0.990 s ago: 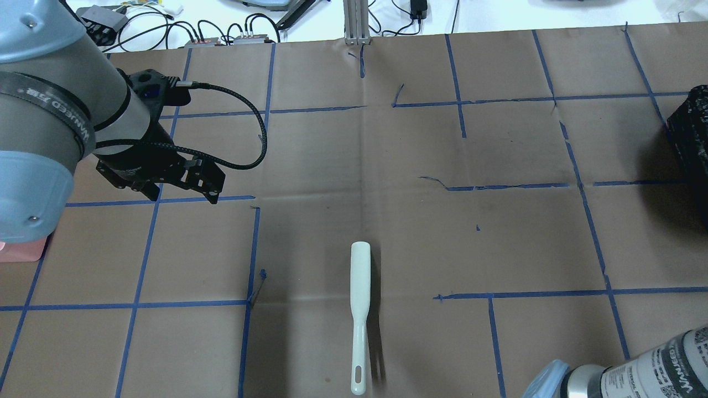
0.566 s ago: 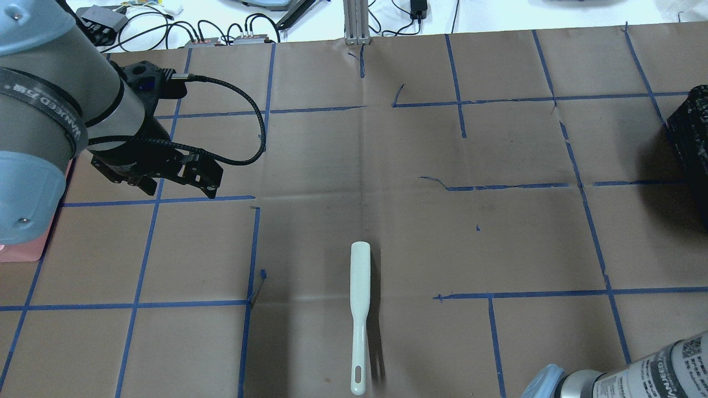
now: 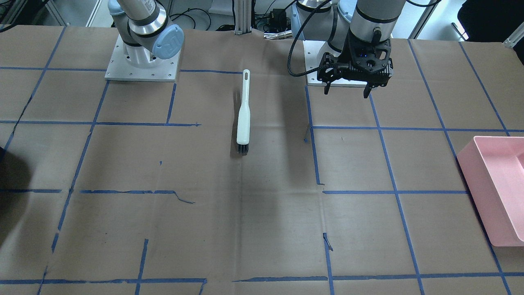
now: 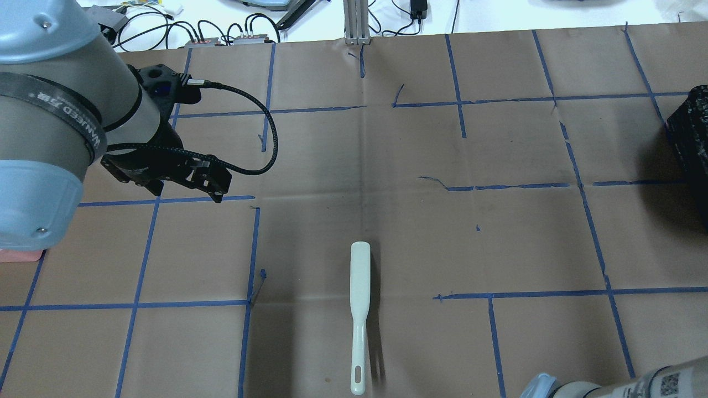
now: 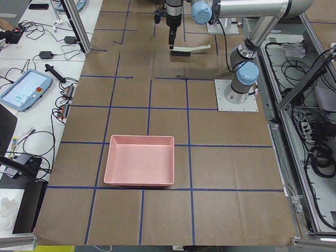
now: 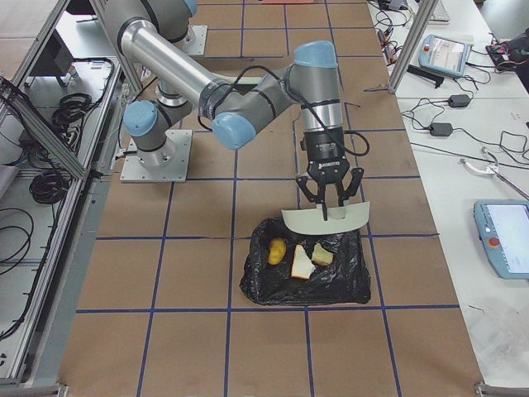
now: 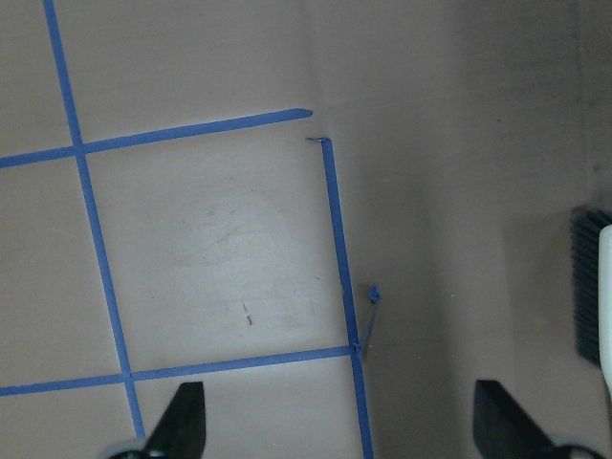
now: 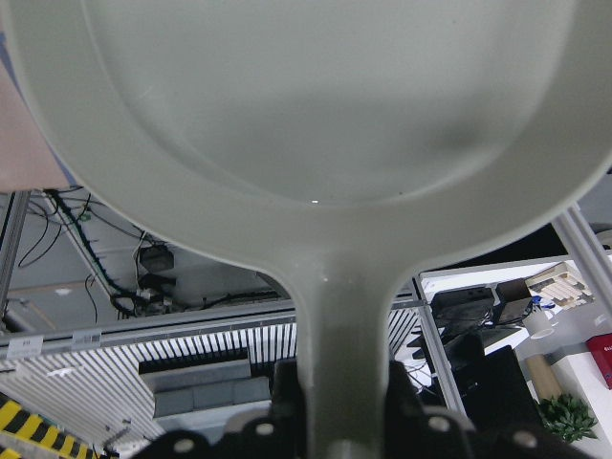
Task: Sweep and dump trash in nearest bin
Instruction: 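Turn the emptied dustpan upright with the right gripper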
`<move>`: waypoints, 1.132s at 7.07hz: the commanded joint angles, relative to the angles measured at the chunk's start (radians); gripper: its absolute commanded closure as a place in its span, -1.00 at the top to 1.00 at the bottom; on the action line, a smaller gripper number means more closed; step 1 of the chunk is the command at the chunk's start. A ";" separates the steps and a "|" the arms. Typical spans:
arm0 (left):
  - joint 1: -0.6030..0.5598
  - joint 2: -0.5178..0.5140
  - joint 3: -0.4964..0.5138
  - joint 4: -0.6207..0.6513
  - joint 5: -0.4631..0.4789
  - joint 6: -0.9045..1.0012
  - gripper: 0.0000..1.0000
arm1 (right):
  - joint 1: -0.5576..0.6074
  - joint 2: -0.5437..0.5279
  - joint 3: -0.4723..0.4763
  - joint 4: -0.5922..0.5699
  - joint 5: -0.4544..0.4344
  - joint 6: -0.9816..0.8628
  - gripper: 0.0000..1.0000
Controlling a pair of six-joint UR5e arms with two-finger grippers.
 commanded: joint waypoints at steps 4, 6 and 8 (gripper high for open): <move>0.006 0.037 -0.030 0.010 -0.040 0.001 0.97 | 0.262 -0.172 0.130 0.234 0.118 0.600 -1.00; 0.006 0.040 -0.030 0.011 -0.033 0.002 0.98 | 0.403 -0.168 0.135 0.317 0.153 0.923 -1.00; 0.006 0.038 -0.031 0.010 -0.035 0.002 0.98 | 0.504 -0.153 0.133 0.431 0.239 1.320 -1.00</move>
